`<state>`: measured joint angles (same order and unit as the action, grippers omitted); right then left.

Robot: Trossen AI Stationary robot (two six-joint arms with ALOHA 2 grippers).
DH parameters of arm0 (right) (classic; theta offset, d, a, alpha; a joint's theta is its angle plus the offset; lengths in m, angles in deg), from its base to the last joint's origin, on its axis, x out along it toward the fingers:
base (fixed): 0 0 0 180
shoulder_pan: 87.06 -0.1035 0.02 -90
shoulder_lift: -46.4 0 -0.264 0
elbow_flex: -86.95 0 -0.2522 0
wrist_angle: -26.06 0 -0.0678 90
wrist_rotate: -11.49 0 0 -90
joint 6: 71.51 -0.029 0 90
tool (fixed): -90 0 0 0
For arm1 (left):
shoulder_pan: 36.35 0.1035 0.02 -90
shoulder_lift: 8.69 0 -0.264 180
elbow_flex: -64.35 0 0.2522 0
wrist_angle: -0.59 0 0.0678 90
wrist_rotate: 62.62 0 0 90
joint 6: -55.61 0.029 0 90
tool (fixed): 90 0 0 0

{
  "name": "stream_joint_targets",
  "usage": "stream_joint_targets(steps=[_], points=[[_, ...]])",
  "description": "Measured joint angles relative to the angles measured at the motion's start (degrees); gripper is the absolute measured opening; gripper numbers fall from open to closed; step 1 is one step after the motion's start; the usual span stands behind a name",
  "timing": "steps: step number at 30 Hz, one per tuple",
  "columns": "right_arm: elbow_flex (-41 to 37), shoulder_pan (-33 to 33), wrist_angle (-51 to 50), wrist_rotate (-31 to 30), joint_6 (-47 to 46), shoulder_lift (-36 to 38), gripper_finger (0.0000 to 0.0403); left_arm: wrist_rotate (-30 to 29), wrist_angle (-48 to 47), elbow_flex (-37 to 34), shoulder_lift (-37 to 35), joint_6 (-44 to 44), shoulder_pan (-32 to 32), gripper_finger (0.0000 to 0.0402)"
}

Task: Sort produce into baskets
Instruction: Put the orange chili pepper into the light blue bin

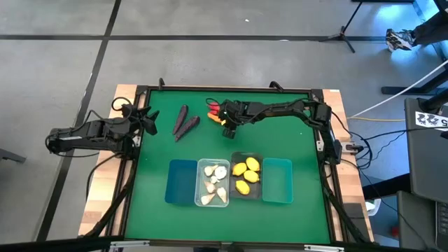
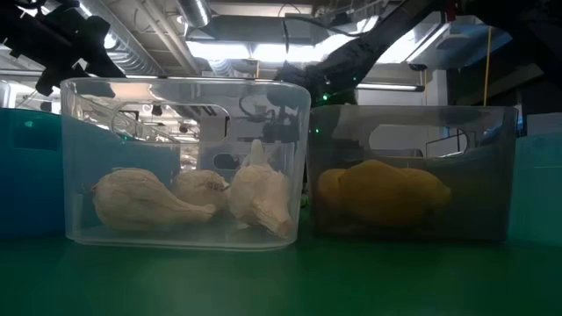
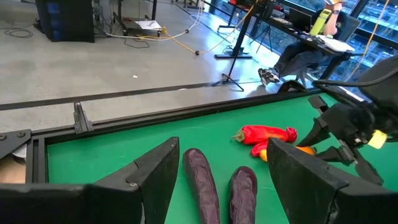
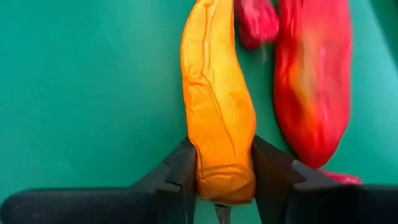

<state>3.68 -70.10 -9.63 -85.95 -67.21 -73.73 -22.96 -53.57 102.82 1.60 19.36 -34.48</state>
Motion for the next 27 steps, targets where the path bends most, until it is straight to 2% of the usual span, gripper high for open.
stream_joint_targets(steps=[6,12,22,27], points=[[4.7,-2.9,-3.9,-3.6,1.4,0.0,0.0113,0.0,0.0,0.0,0.0,0.0,0.0,0.0237],[12.4,-6.4,-11.0,-3.5,4.4,0.1,0.0115,0.0,-0.1,0.0,0.0,0.0,0.0,0.0237],[27.6,-14.0,-38.1,-3.4,6.3,0.1,0.0115,0.0,-0.1,0.0,0.0,0.0,0.0,0.0237],[31.8,-20.1,-52.0,-4.1,1.3,0.1,0.0115,0.0,-0.1,0.0,0.0,0.0,0.0,0.0237]])
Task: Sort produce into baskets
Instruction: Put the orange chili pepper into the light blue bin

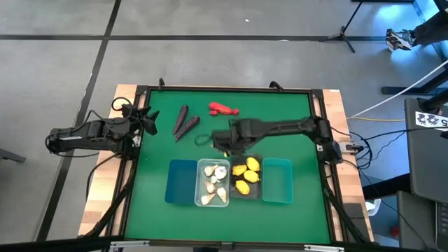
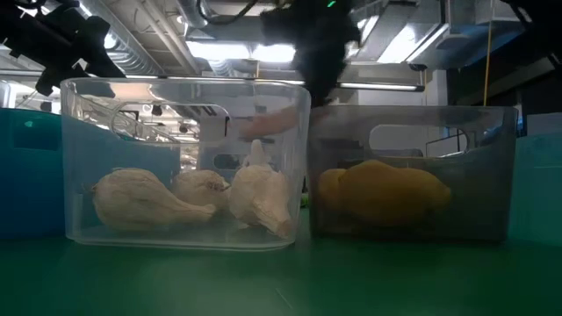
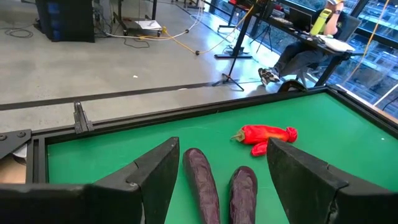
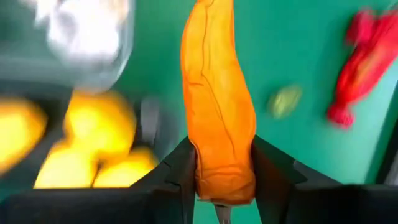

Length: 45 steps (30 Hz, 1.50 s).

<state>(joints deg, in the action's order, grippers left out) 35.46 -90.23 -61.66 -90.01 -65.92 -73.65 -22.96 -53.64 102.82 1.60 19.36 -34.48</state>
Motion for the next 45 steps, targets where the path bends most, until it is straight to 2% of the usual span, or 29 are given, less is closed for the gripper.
stream_joint_targets(steps=[6,11,16,22,25,28,31,36,39,42,45], points=[[1.1,-8.7,-16.9,-2.8,-8.4,2.0,0.0115,0.0,0.0,0.0,0.0,0.0,0.0,0.0237],[0.4,-15.5,-16.1,-3.7,-15.0,9.7,0.0115,0.0,0.0,0.0,0.0,0.0,0.0,0.0237],[0.3,-20.8,-16.1,-9.9,-24.8,17.4,0.0115,0.0,0.0,0.0,0.0,0.0,0.0,0.0237],[-1.4,-26.3,-16.0,-23.5,-42.6,24.9,0.0115,-0.1,0.0,0.0,0.0,-0.1,0.0,0.0237],[-6.1,-27.6,-15.8,-26.4,-52.7,27.5,0.0115,-0.1,0.0,0.0,0.0,-0.1,0.0,0.0237],[-13.7,-28.4,-16.0,-27.9,-67.1,29.9,0.0115,-0.1,0.0,0.0,0.0,-0.2,0.0,0.0237],[-22.9,-29.1,-16.1,-25.5,-81.6,31.6,0.0115,-0.1,0.0,0.0,0.0,-0.2,0.0,0.0237],[-35.3,-30.0,-16.0,-12.6,-102.1,32.2,0.0115,-0.1,0.0,0.0,0.0,-0.2,0.0,0.0237],[-39.4,-31.5,-14.3,-5.8,-108.3,32.2,0.0115,-0.1,0.0,0.0,0.0,-0.2,0.0,0.0237],[-41.1,-34.6,-9.7,-4.4,-113.4,32.2,0.0115,-0.1,0.0,0.0,0.0,-0.2,0.0,0.0237],[-41.1,-37.3,-5.5,-6.8,-118.2,32.2,0.0115,-0.1,0.0,0.0,0.0,-0.2,0.0,0.0237]])
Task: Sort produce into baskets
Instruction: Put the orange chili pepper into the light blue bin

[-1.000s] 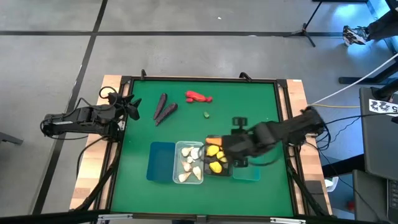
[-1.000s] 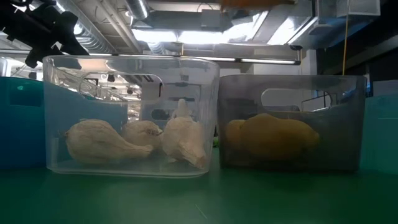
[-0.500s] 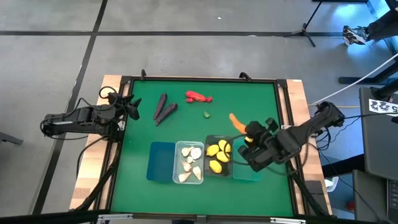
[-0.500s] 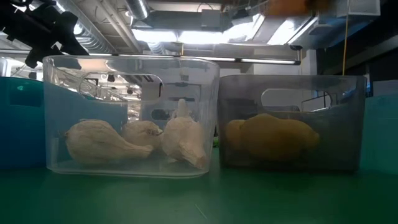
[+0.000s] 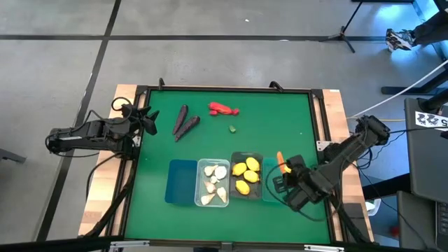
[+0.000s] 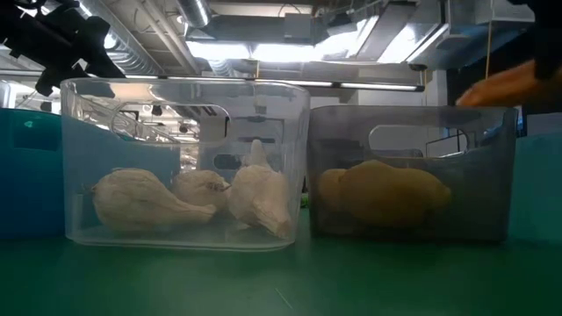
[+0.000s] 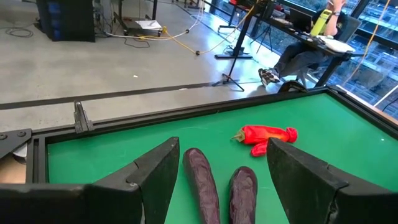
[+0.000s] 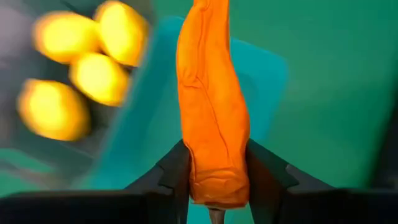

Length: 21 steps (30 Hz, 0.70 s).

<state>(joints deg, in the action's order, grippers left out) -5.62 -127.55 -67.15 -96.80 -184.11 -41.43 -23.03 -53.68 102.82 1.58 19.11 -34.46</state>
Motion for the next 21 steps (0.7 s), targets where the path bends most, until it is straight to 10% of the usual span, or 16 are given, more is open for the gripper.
stream_joint_targets(steps=[21], points=[[-9.4,-3.8,21.1,-4.6,-11.4,-0.2,0.0115,0.0,0.0,0.0,0.0,0.0,0.0,0.0237]])
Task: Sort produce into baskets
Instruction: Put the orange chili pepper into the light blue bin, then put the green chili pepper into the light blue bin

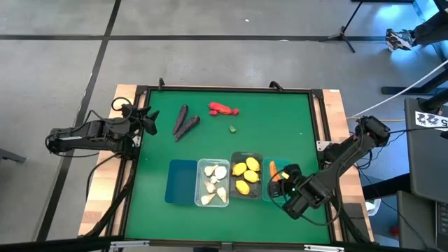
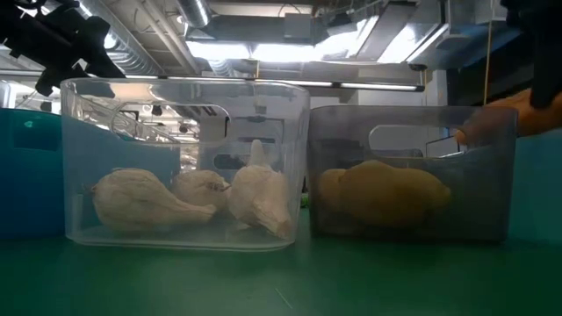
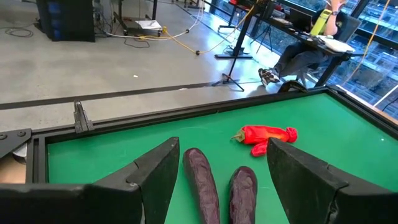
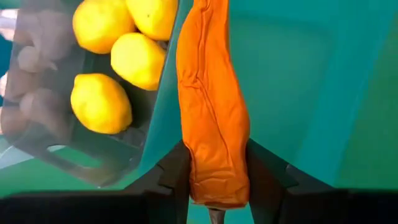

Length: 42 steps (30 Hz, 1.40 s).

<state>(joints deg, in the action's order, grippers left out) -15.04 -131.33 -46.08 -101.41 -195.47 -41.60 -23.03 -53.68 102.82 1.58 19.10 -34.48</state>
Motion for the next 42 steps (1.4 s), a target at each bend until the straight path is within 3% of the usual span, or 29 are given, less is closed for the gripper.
stream_joint_targets(steps=[7,13,28,36,42], points=[[-5.6,0.0,10.0,0.8,0.7,0.0,0.0115,0.0,0.0,0.0,0.0,0.0,0.0,0.0237],[-8.3,0.0,11.9,1.5,0.9,0.0,0.0116,0.0,0.0,0.0,0.0,0.0,0.0,0.0237],[-8.5,0.0,12.0,1.5,4.9,0.0,0.0184,0.0,0.0,0.0,0.0,0.0,0.0,0.0237],[-7.2,0.0,11.7,3.3,16.3,2.1,0.0182,0.0,0.0,0.0,0.0,0.0,0.0,0.0237],[-3.9,1.1,7.5,-0.4,25.5,6.4,0.0182,0.0,0.0,0.0,0.0,0.0,0.0,0.0237]])
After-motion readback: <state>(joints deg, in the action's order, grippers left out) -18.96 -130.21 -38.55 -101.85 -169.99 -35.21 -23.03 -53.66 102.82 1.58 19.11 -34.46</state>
